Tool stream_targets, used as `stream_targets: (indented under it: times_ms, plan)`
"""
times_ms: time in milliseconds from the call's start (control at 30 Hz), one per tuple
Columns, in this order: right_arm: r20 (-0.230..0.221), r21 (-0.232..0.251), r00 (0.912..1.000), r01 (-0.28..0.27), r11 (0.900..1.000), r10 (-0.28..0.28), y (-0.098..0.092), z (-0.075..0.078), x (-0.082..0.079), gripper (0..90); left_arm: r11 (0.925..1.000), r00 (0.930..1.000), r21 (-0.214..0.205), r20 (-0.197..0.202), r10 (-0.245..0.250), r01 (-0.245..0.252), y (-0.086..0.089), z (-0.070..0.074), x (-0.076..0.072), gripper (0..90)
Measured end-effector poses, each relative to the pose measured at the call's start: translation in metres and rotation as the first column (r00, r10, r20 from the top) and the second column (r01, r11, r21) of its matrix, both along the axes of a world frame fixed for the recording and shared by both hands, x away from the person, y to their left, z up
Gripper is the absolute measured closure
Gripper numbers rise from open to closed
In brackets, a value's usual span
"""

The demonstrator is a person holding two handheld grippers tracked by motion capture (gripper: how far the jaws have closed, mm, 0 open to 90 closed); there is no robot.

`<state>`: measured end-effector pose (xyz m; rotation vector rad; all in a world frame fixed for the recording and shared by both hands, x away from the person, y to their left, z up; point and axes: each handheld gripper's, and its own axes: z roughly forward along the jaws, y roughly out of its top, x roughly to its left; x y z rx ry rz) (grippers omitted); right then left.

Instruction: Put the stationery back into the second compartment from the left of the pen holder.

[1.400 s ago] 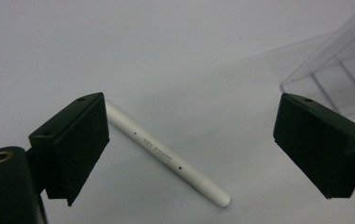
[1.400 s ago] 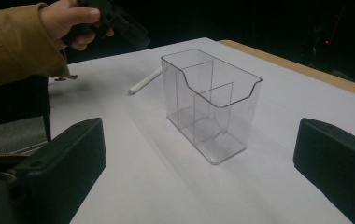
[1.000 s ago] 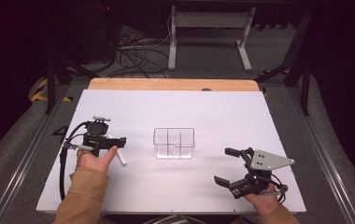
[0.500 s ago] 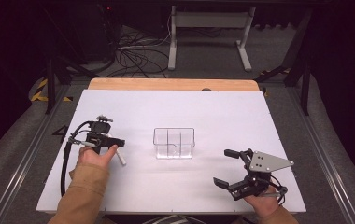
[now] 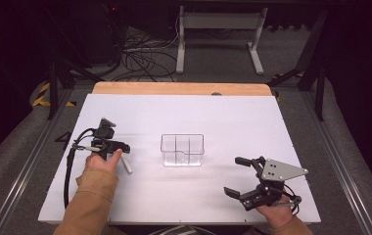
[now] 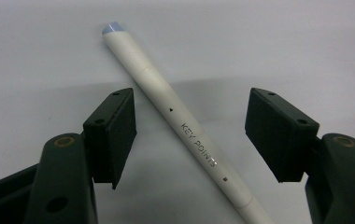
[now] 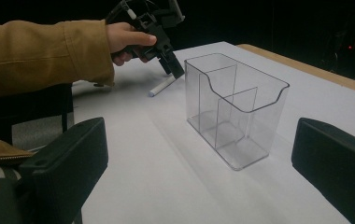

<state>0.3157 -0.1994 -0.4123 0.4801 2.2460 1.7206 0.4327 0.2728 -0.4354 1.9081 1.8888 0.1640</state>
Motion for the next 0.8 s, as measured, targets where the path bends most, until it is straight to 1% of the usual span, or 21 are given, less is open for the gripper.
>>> stream_targets:
  times_ms: [67,233,300,333,400,567,600,700,767,800]
  plan:
    - [0.000,0.002,1.0000,-0.001,1.0000,0.001,-0.0001,0.0001,-0.0002,4.3,0.9998,0.9999,-0.019,-0.010,0.010,-0.010,-0.0003,-0.0007,0.0002,36.2]
    - [0.007,0.003,1.0000,-0.004,1.0000,0.004,-0.0006,0.0007,-0.0010,4.5,0.9993,0.9993,-0.018,-0.022,0.031,-0.032,-0.0024,-0.0038,0.0008,41.3]
    - [0.010,0.002,0.9999,-0.003,1.0000,0.003,-0.0007,0.0007,-0.0012,4.7,0.9996,0.9994,-0.003,-0.020,0.027,-0.028,-0.0020,-0.0035,0.0007,43.4]
    - [0.010,0.002,0.9999,-0.004,1.0000,0.004,-0.0007,0.0007,-0.0012,4.7,0.9995,0.9994,-0.005,-0.020,0.030,-0.030,-0.0027,-0.0036,0.0007,44.0]
    - [0.011,0.003,0.9999,-0.005,1.0000,0.005,-0.0007,0.0008,-0.0014,4.8,0.9995,0.9994,0.008,-0.017,0.031,-0.031,-0.0031,-0.0037,0.0006,45.8]
    - [0.014,-0.004,0.9999,-0.007,1.0000,0.007,0.0005,0.0005,-0.0017,4.9,0.9987,0.9993,0.036,-0.010,0.037,-0.037,-0.0045,-0.0041,-0.0001,52.5]
    - [0.015,-0.005,0.9999,-0.008,1.0000,0.008,0.0007,0.0004,-0.0017,4.9,0.9982,0.9992,0.046,-0.011,0.038,-0.038,-0.0053,-0.0038,-0.0002,53.2]
    - [0.017,-0.009,0.9998,-0.009,0.9999,0.009,0.0012,0.0001,-0.0018,5.0,0.9964,0.9987,0.067,-0.004,0.051,-0.051,-0.0074,-0.0042,-0.0005,55.4]
    - [0.017,-0.009,0.9998,-0.010,0.9999,0.010,0.0013,0.0002,-0.0022,5.0,0.9955,0.9981,0.071,-0.003,0.062,-0.062,-0.0074,-0.0042,-0.0006,58.1]
    - [0.018,-0.009,0.9998,-0.010,0.9999,0.011,0.0013,0.0002,-0.0023,5.0,0.9953,0.9975,0.067,-0.004,0.071,-0.070,-0.0068,-0.0040,-0.0005,59.3]
